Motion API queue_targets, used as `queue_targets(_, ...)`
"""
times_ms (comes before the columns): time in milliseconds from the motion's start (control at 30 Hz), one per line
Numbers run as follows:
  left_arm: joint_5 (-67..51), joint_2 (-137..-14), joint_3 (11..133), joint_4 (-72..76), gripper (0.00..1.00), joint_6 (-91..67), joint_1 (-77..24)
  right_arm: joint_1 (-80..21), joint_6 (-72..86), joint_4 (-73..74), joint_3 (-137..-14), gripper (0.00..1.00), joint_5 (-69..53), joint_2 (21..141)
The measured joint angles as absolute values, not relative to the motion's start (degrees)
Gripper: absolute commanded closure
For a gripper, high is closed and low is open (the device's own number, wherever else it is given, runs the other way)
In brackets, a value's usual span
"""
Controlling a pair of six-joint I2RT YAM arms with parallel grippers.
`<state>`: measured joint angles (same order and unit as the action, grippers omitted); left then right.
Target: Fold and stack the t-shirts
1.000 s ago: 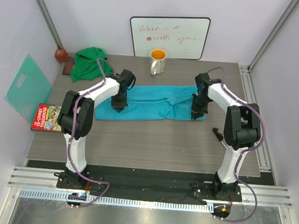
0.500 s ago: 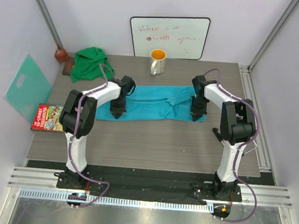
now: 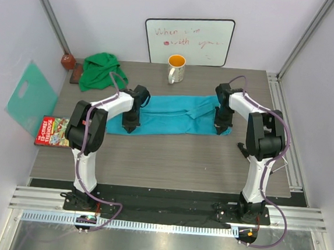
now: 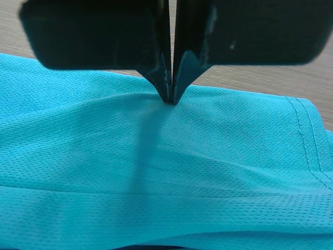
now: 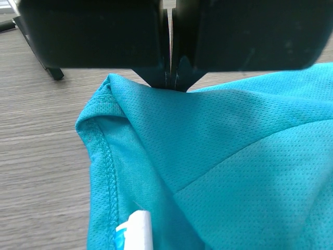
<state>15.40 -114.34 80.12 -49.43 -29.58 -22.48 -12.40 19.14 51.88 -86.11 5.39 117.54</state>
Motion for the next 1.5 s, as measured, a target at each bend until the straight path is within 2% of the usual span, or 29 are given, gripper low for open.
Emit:
queue_targets(767, 11.84, -110.04, 74.41, -47.00, 1.00, -29.74, -14.20, -8.86, 18.55, 52.99, -86.80, 0.99, 5.10, 117.93)
queue_targets(867, 11.73, -110.04, 74.43, -47.13, 0.91, -29.43, -14.20, -8.88, 18.55, 52.99, -86.80, 0.98, 5.04, 117.93)
queue_targets(900, 11.68, -110.02, 74.43, -47.24, 0.81, -29.30, -14.20, -8.88, 18.57, 52.99, -86.80, 0.95, 5.04, 117.93)
queue_targets(1000, 11.07, -109.97, 74.54, -48.05, 0.73, -28.67, -14.11, -8.86, 18.74, 53.06, -86.80, 0.89, 5.02, 117.84)
queue_targets(1200, 8.80, -109.97, 75.66, -50.04, 0.71, -28.23, -13.96, -8.88, 19.88, 55.40, -89.95, 0.88, 4.38, 114.61)
queue_targets(1400, 6.98, -110.00, 77.80, -50.43, 0.71, -28.23, -13.96, -11.51, 19.38, 56.40, -104.33, 0.84, 3.68, 112.77)
queue_targets(1500, 6.33, -110.10, 77.84, -50.52, 0.71, -28.23, -13.96, -14.85, 19.35, 56.10, -107.79, 0.84, 2.74, 113.32)
